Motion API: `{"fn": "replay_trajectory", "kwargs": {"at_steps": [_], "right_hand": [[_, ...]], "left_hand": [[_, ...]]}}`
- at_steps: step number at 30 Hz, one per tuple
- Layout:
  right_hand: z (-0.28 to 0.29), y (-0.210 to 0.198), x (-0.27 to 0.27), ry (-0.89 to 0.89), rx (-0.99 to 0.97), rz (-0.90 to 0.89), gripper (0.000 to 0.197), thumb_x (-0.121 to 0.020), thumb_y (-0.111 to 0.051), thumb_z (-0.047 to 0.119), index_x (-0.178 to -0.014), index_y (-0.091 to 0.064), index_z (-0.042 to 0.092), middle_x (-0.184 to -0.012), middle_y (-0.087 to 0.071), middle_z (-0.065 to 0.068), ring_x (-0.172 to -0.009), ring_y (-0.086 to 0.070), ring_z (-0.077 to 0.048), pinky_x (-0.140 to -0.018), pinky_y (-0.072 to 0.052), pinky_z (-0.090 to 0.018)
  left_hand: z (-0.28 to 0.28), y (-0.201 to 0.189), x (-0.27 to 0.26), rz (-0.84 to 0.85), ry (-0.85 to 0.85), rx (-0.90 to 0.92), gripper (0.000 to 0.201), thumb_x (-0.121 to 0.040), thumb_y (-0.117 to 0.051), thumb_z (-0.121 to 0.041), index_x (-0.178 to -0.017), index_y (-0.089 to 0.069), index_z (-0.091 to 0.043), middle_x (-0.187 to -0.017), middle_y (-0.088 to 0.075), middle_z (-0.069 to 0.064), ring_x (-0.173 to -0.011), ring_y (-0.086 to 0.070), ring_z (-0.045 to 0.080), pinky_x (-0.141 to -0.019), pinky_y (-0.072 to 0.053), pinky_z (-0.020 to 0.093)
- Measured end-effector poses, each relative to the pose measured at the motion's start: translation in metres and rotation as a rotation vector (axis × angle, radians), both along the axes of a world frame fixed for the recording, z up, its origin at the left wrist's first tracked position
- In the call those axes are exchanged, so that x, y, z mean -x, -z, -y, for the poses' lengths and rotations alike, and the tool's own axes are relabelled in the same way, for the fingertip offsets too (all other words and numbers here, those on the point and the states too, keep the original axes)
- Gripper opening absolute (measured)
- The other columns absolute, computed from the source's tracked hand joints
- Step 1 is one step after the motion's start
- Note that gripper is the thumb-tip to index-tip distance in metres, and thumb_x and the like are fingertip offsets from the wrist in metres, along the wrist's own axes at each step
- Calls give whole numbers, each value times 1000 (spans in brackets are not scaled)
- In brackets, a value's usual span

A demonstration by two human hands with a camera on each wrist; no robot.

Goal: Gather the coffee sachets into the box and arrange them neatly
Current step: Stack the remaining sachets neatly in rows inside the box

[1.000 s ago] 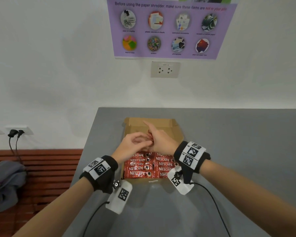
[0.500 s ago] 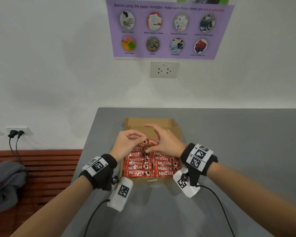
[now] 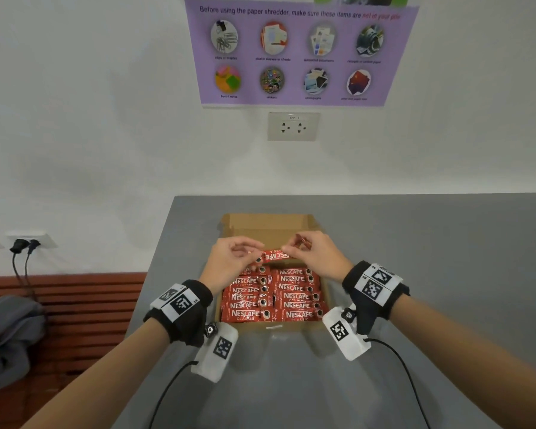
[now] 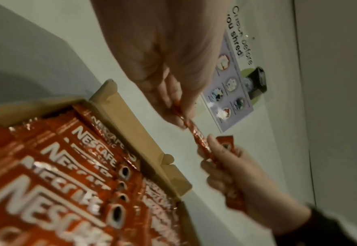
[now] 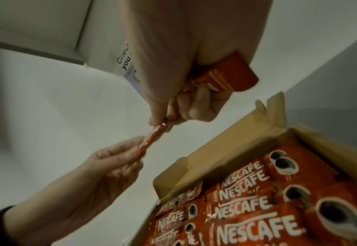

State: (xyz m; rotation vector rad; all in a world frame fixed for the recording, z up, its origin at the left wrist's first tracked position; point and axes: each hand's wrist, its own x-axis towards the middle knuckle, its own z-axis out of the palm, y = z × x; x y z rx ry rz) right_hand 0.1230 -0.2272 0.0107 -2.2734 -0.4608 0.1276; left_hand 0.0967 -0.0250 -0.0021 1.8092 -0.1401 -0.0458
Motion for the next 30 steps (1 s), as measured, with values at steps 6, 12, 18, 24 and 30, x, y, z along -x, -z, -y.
{"fn": "replay_trajectory", "kwargs": {"at_steps": [6,12,18,24,30], "right_hand": [[-6,-6,0,-160,153,129,16,-86,-64,23,-92,-65,8,-75,-47,15,-66,-40,4,-63,-35,-8],[-11,-10,2,-12,-41,174,24,-87,-63,25,-105,-64,9,-90,-63,4,-63,-52,11,-63,-41,-5],[8,7,5,91,24,30,13,-89,-62,21,-97,-67,12,-90,-66,3,-69,-53,3,-62,-41,-8],[30,15,-2,189,-8,-95,13,-83,-68,15,-77,-58,20,-88,-67,-4,-82,-63,-14,-75,-52,-25],[42,30,-6,276,117,-102,7,-85,-66,13,-83,-68,7,-90,-69,-8,-80,-58,-12,-75,-45,-22]], "left_hand": [[13,-2,-2,73,308,-623,31,-80,-70,-31,-105,-66,-14,-92,-58,-11,-79,-54,2,-73,-42,13],[27,-3,-5,76,56,-231,11,-86,-64,-13,-95,-66,-7,-81,-66,-1,-65,-62,0,-65,-51,13],[31,1,-7,-156,-78,251,14,-85,-60,0,-95,-54,-8,-95,-66,19,-68,-70,15,-64,-57,20],[39,16,-16,-20,-56,-278,20,-84,-67,-12,-103,-66,-9,-103,-68,8,-74,-65,10,-62,-54,16],[51,20,-18,81,86,-594,30,-78,-72,-28,-104,-69,-14,-111,-66,-1,-91,-60,7,-85,-49,20]]}}
